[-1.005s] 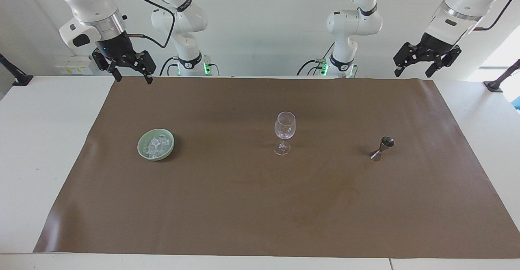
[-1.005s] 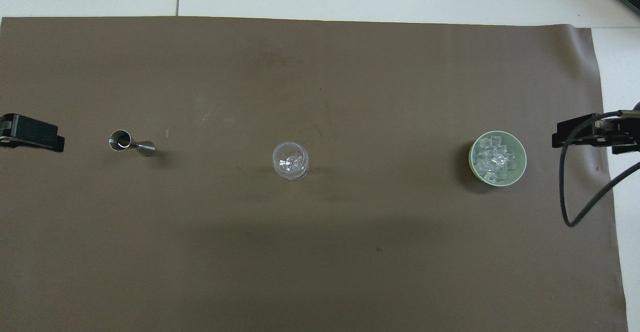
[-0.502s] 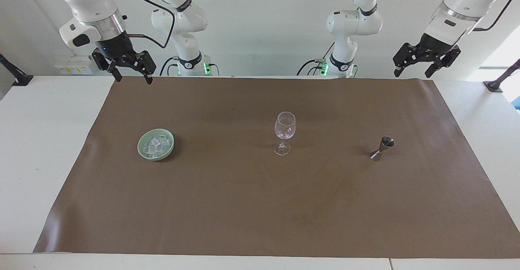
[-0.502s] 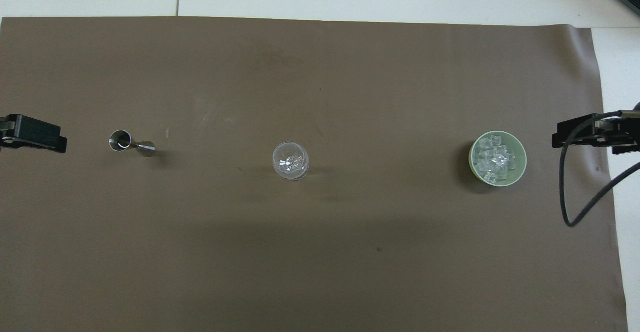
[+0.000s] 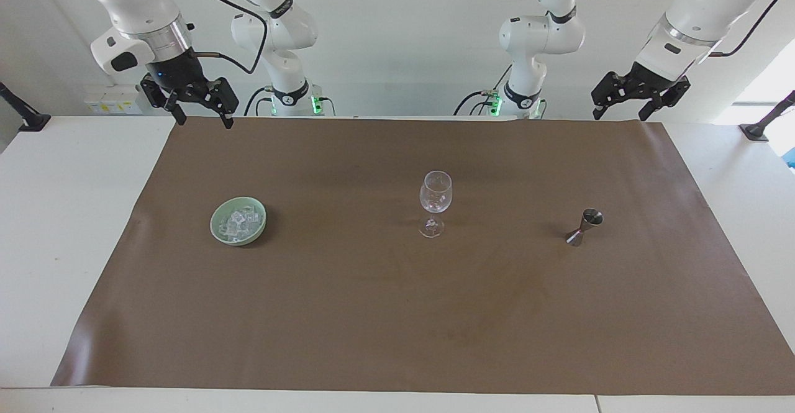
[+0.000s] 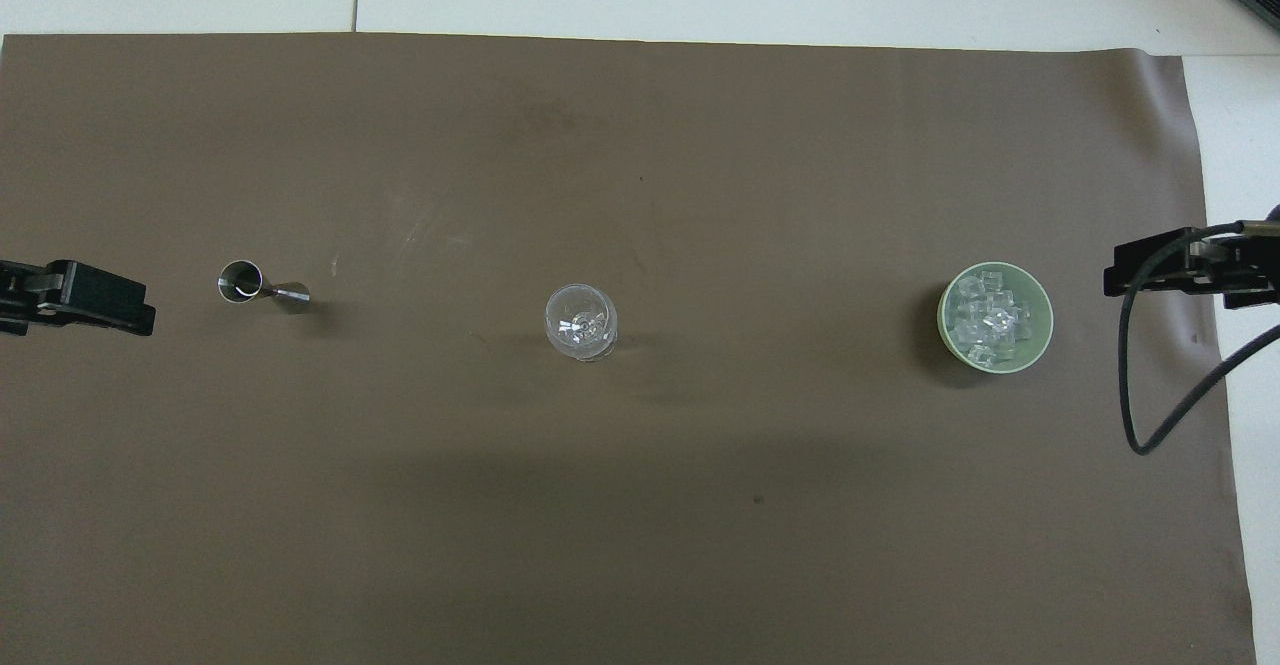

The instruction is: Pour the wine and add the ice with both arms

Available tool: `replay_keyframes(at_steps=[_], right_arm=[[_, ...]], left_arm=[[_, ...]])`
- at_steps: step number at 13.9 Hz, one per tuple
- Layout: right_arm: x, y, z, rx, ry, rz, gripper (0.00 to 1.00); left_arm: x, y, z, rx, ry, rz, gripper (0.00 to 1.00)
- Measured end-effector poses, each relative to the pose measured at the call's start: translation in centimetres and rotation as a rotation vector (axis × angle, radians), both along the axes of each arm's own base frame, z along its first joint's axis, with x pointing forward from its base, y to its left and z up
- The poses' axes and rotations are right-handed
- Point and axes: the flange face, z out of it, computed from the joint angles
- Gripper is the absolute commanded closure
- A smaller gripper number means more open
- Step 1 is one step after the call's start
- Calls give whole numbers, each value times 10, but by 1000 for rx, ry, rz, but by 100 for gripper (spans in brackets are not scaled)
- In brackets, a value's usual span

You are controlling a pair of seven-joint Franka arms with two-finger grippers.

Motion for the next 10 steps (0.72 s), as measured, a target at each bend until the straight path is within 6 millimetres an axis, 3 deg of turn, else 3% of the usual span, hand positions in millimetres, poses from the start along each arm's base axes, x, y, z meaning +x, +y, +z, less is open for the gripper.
replay_keyframes(at_steps=[10], right_arm=[[0,0,0,0,0,0,0]], left_arm=[[13,3,6,-10,-118,10,0]])
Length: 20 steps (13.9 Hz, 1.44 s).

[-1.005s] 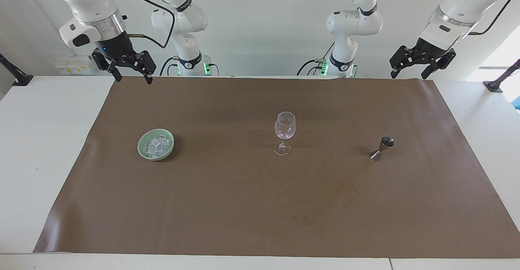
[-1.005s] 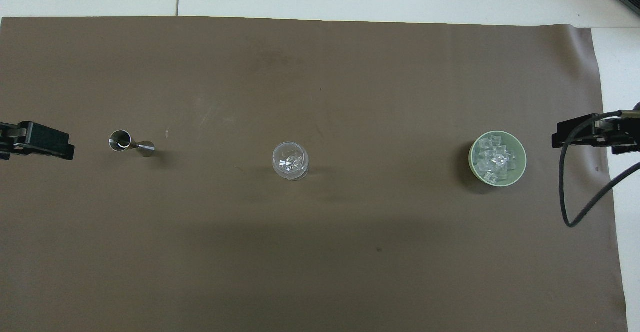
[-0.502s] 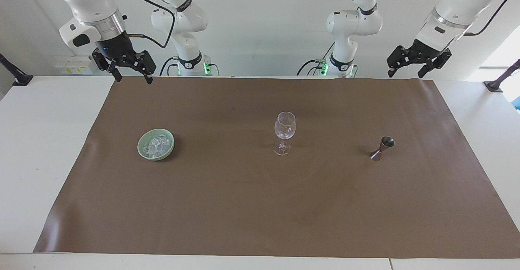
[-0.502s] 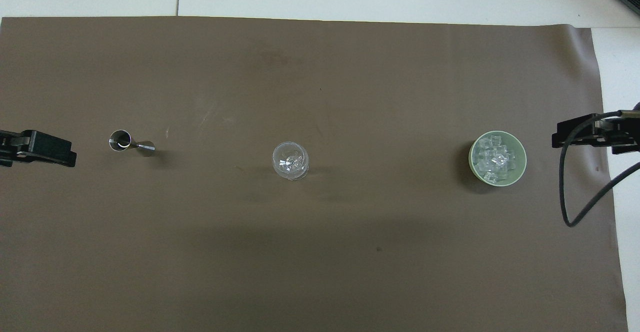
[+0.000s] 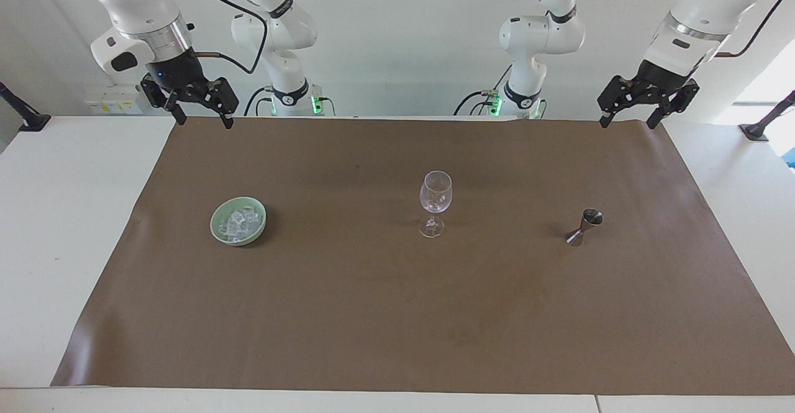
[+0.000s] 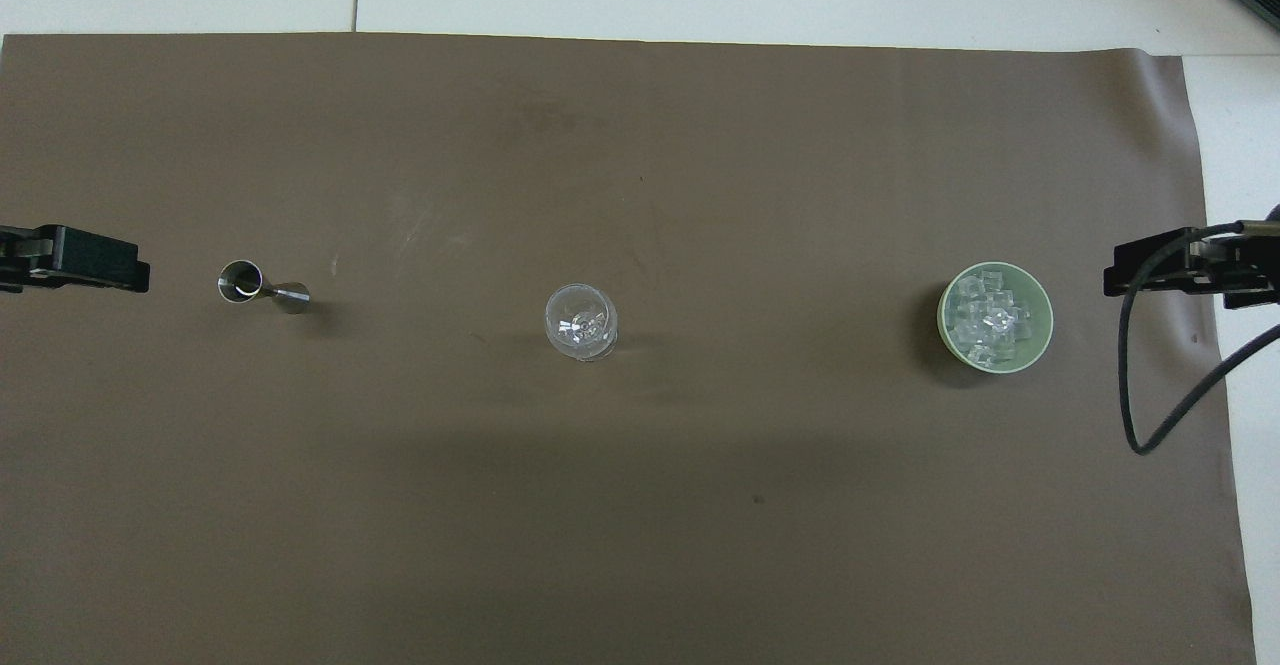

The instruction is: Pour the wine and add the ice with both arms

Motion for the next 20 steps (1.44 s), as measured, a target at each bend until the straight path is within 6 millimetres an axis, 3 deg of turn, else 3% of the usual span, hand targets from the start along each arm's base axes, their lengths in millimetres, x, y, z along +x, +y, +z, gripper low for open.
replay_keyframes(at_steps=[20], right_arm=[[0,0,0,0,0,0,0]], left_arm=[[17,29,-7,-16,-34,59,0]])
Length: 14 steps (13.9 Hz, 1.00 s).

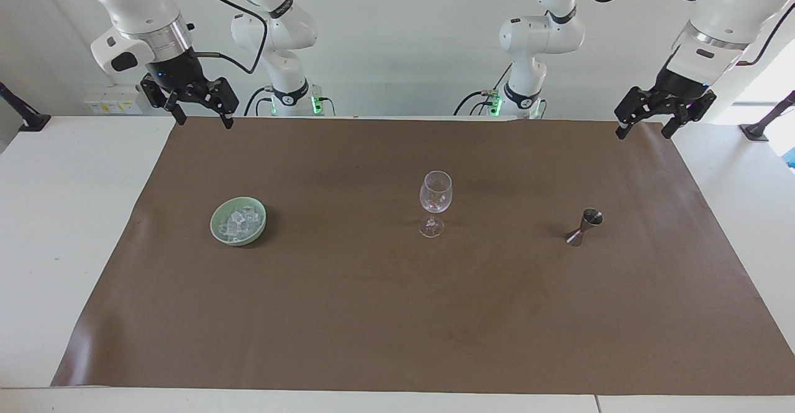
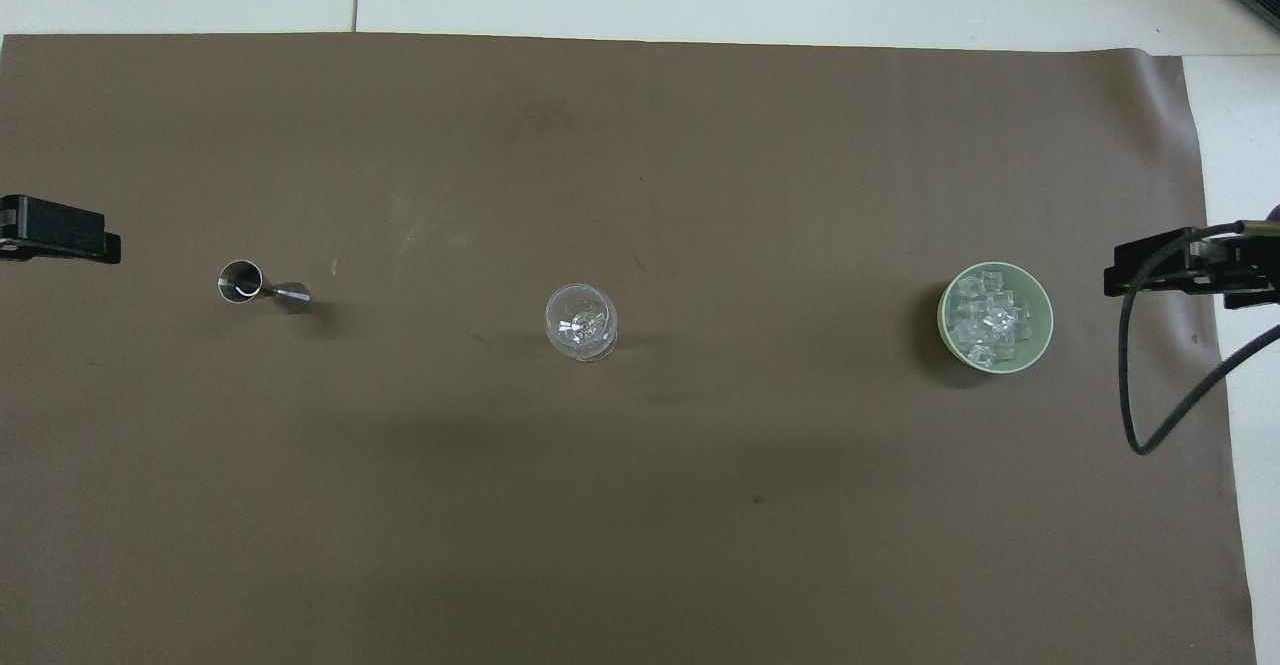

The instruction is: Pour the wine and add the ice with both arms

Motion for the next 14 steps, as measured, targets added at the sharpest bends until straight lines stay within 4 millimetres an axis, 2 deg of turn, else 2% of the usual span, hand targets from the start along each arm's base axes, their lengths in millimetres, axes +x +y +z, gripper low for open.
replay_keyframes(at_steps=[6,14], right_arm=[[0,0,0,0,0,0,0],[0,0,0,0,0,0,0]], left_arm=[[5,6,3,-35,-7,17,0],[19,13,-3,-59,-6,33,0]])
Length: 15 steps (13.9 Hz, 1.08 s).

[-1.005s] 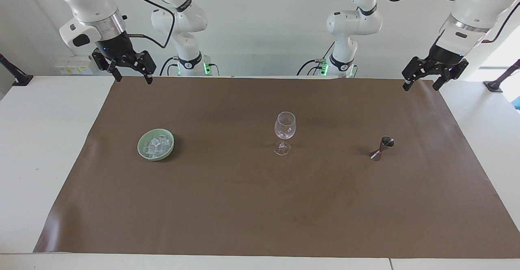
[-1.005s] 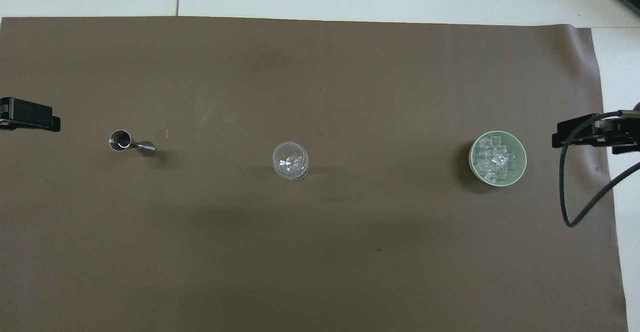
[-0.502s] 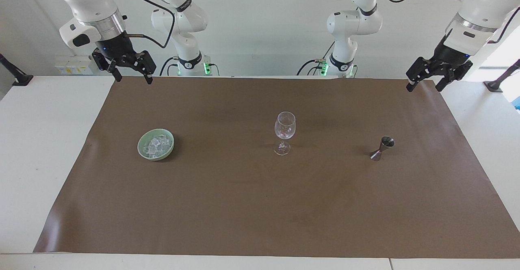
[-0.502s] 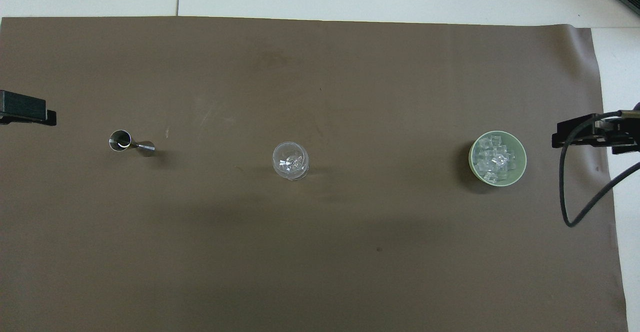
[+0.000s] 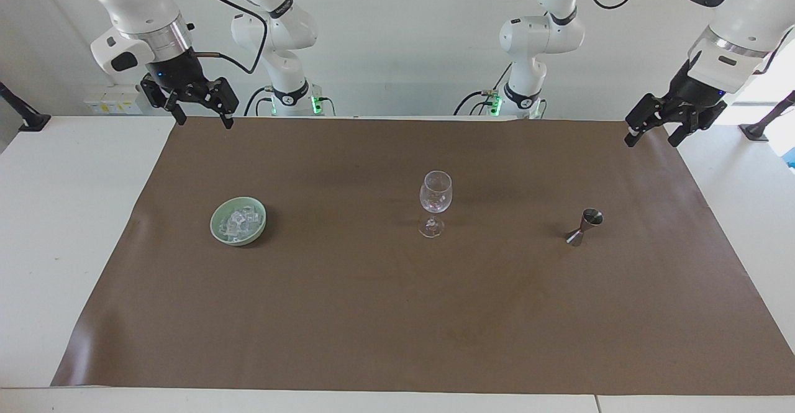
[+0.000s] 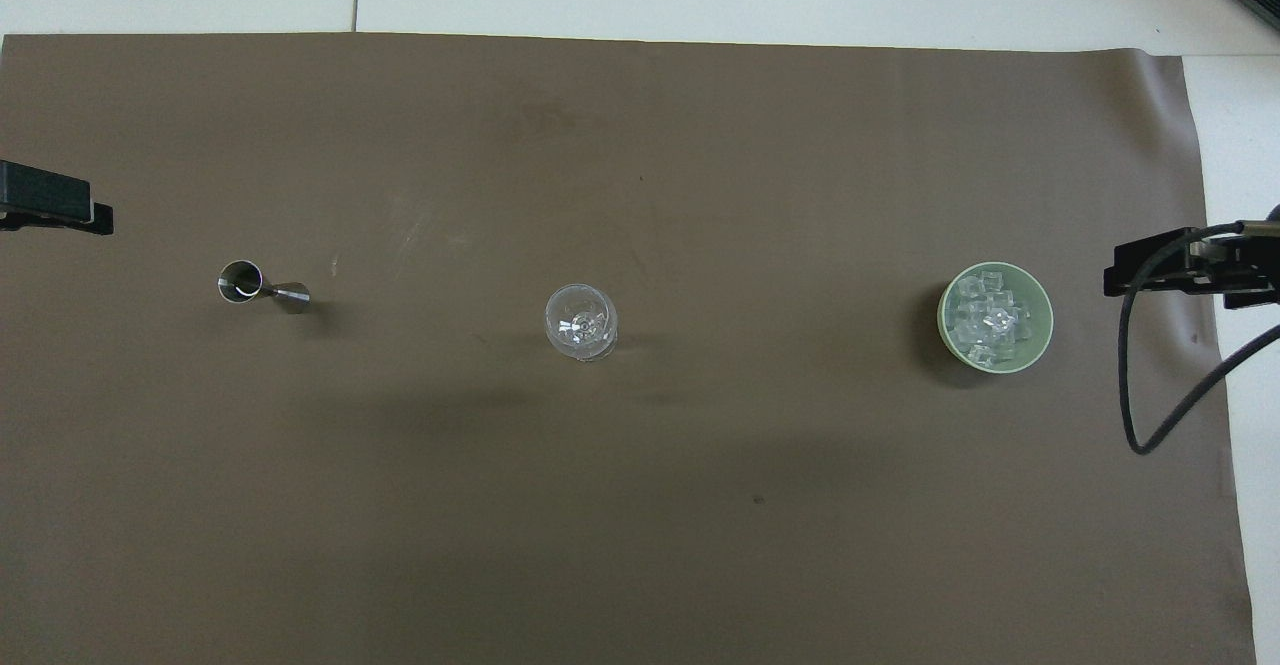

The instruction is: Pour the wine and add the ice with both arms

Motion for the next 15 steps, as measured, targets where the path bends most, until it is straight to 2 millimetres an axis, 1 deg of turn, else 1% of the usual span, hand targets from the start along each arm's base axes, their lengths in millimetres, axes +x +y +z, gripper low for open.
replay_keyframes(at_steps=[9,11,15], right_arm=[[0,0,0,0,0,0,0],[0,0,0,0,0,0,0],[0,0,0,0,0,0,0]], left_arm=[[6,0,-5,7,-2,0,0],[11,1,-15,8,15,2,0],[33,5,-35,11,41,10,0]])
